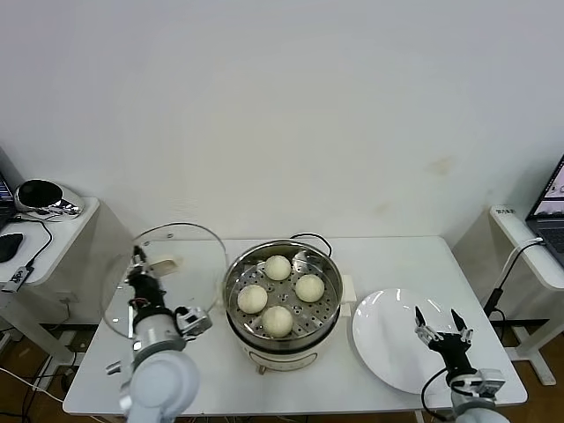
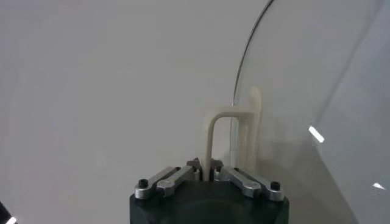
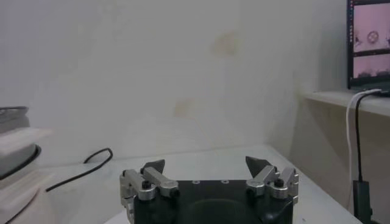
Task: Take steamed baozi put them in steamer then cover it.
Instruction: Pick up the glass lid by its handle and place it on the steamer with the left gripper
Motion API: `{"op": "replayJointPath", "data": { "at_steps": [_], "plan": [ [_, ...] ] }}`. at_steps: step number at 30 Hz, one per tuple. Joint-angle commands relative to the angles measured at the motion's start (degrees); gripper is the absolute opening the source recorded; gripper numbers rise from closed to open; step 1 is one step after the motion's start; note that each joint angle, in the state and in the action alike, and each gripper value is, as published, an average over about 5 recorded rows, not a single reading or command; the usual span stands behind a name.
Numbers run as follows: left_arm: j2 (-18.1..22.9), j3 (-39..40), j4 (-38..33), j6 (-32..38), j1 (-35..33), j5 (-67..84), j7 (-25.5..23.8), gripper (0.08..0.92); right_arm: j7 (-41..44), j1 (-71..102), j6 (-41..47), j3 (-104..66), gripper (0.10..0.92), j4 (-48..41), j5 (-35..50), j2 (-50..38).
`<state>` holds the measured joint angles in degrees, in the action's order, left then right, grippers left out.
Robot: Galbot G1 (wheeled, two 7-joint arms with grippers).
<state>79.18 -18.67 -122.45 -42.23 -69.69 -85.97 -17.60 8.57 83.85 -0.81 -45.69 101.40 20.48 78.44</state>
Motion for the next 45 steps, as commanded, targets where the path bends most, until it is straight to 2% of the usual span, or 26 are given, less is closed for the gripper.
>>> {"op": "replayJointPath", "data": {
  "at_steps": [1, 10, 18, 28, 45],
  "plan": [
    [3.56, 13.37, 8.06, -2.36, 8.12, -3.59, -2.27, 0.150, -0.13, 0.14, -0.10, -0.86, 0.823, -0.23, -1.84, 1.59],
    [5.63, 24.83, 10.27, -2.49, 12.77, -1.41, -1.43, 0.150, -0.13, -0.25, 0.03, -1.32, 0.823, -0.70, -2.52, 2.18],
    [7.72, 28.23, 15.95, -2.55, 14.79, 1.34, 3.12, 0.150, -0.15, -0.80, 0.19, -1.09, 0.823, -1.12, -2.38, 2.04],
    [8.98, 27.50, 17.26, -2.56, 14.24, -9.45, -2.12, 0.150, -0.14, -0.99, 0.25, -1.12, 0.823, -1.23, -2.27, 1.83],
    [7.92, 26.48, 16.97, -2.48, 12.72, -9.50, -5.07, 0.150, -0.13, -1.44, 0.36, -0.93, 0.823, -1.50, -2.55, 1.81]
  ]
}}
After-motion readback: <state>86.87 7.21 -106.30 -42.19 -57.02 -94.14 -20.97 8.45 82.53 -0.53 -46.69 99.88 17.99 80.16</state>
